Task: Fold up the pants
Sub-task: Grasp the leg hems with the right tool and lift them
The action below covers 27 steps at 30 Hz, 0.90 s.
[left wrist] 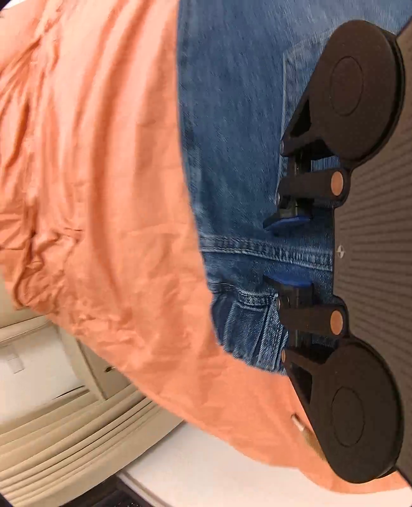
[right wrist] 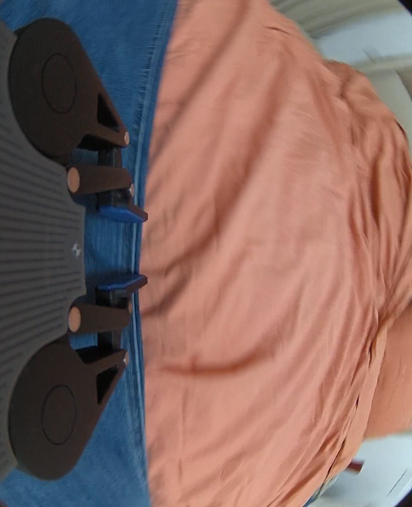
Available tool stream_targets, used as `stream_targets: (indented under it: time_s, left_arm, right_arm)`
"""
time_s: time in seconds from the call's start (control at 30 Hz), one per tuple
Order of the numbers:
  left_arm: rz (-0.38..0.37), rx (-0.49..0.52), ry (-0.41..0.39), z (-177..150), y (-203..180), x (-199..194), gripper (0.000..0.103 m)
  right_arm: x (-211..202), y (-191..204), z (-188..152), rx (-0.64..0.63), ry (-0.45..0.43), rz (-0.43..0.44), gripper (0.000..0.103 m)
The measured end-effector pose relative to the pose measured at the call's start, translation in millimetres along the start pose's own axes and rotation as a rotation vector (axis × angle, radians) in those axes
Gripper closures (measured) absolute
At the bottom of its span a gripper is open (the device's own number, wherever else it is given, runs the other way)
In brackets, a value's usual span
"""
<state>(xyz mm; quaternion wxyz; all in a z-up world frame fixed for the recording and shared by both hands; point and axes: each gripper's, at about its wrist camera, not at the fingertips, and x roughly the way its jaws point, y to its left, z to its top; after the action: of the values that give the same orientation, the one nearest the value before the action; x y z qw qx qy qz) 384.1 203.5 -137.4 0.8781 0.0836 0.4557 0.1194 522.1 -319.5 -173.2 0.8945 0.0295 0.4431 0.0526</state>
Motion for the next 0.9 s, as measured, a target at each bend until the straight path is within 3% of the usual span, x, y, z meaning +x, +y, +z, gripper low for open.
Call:
stream_targets:
  time_s: [0.1,0.2,0.47,0.63,0.77,0.9]
  left_arm:
    - [-0.043,0.004,-0.018,6.9,-11.7,-22.2,0.064]
    - [-0.091,0.058,-0.039,16.0,-39.1,-42.6,0.064]
    - [-0.288,0.214,-0.094,34.2,-163.5,-78.0,0.064]
    - [-0.407,0.307,-0.098,30.0,-251.5,-85.6,0.065]
    - [-0.469,0.335,-0.082,29.1,-303.5,-83.4,0.065]
    - [-0.540,0.360,-0.069,27.4,-339.6,-82.9,0.067]
  right_arm:
    - [-35.2,-35.9,-8.6,0.064,-0.040,0.006,0.070]
    - [-75.9,-90.4,-28.4,0.215,-0.084,0.020,0.066]
    - [-163.2,-238.0,-118.4,0.668,-0.170,0.049,0.061]
    - [-160.6,-290.5,-173.9,0.902,-0.170,0.137,0.056]
    - [-132.4,-307.2,-192.2,1.024,-0.170,0.207,0.057]
    - [-112.2,-320.9,-201.0,1.119,-0.234,0.273,0.058]
